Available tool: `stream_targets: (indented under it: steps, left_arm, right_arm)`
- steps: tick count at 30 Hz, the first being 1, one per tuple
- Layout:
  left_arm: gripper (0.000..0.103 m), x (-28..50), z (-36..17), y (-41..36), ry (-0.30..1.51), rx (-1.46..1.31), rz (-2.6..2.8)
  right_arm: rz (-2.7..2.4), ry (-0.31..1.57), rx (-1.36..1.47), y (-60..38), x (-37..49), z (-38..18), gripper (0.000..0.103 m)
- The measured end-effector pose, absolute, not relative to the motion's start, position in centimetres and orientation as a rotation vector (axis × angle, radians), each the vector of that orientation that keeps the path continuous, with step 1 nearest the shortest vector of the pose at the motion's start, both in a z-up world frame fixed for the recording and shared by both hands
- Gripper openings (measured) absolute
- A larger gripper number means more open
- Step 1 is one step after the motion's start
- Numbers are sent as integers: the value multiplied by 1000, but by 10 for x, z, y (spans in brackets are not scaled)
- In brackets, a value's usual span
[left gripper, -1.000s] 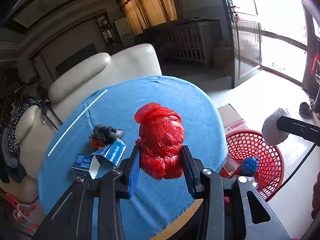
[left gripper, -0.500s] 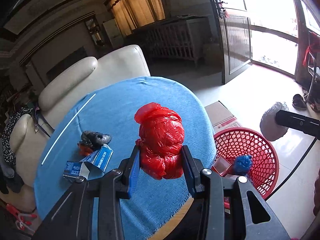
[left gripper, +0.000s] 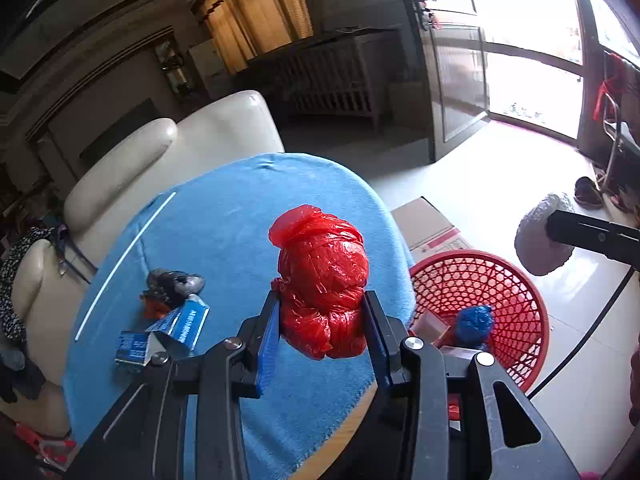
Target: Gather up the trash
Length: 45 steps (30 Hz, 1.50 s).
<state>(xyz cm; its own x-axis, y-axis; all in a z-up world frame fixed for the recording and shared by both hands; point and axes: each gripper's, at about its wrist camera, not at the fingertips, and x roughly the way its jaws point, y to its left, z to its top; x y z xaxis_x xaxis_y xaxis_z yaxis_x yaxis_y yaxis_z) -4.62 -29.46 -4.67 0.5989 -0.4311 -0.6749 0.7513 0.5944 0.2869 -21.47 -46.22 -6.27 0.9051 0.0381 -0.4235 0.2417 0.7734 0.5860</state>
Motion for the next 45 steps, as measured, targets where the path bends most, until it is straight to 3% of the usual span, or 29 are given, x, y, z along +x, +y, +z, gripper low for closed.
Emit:
stream_targets:
  steps: [15, 45]
  left_arm:
    - [41, -52, -65, -308, 752, 507, -1005]
    - [42, -68, -85, -319, 763, 560, -984]
  right_arm:
    - [-207, 435, 707, -486, -241, -71, 30]
    - [-209, 443, 715, -486, -238, -77, 32]
